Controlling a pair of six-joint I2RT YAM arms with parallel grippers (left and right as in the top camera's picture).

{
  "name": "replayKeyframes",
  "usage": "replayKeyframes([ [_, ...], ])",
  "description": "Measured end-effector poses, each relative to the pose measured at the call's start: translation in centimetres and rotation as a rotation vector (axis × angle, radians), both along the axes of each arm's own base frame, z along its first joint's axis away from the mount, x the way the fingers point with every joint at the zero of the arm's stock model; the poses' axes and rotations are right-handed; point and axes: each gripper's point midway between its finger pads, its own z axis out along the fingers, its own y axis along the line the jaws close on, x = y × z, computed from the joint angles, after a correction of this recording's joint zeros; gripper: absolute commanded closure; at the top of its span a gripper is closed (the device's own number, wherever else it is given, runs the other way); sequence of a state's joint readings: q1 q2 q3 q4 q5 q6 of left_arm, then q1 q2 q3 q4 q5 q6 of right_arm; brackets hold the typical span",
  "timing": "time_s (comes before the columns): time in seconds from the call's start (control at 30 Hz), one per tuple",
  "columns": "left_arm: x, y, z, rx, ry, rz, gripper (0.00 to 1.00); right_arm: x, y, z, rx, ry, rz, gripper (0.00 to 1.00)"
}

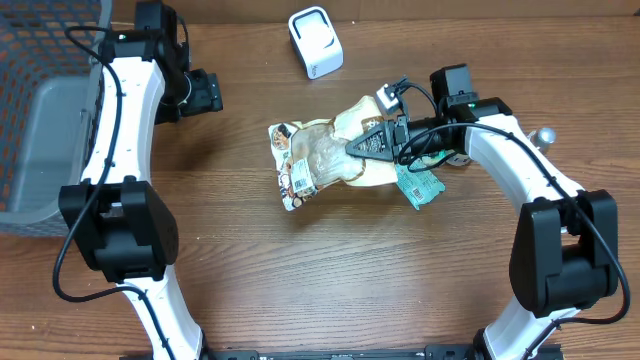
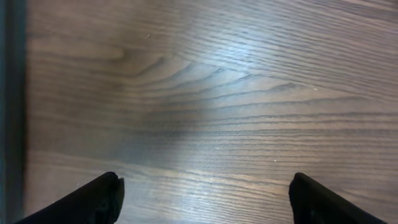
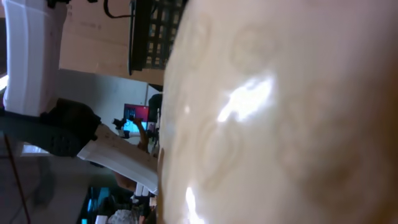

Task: Scan the item barcode
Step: 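Open the left gripper and lift the Pantree bag with the right gripper, then hold the Pantree bag with the right gripper against the white scanner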

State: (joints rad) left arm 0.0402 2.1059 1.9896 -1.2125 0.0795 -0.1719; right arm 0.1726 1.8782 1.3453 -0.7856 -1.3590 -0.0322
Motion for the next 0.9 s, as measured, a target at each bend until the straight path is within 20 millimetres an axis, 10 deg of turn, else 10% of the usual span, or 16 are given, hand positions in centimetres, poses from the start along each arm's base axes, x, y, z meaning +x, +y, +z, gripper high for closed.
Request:
replayKeyframes([
  [0.43,1.2,-0.5,0.4,-0.019,-0.058,-0.080,0.09,-0.4,0.0,0.3,0.024,-0.032,0.018,0.96],
  [0.9,0.6,3.1,0.2,0.126,-0.026,-0.019,0.00,-0.4,0.0,0.3,0.023,-0.039,0.019,0.96],
])
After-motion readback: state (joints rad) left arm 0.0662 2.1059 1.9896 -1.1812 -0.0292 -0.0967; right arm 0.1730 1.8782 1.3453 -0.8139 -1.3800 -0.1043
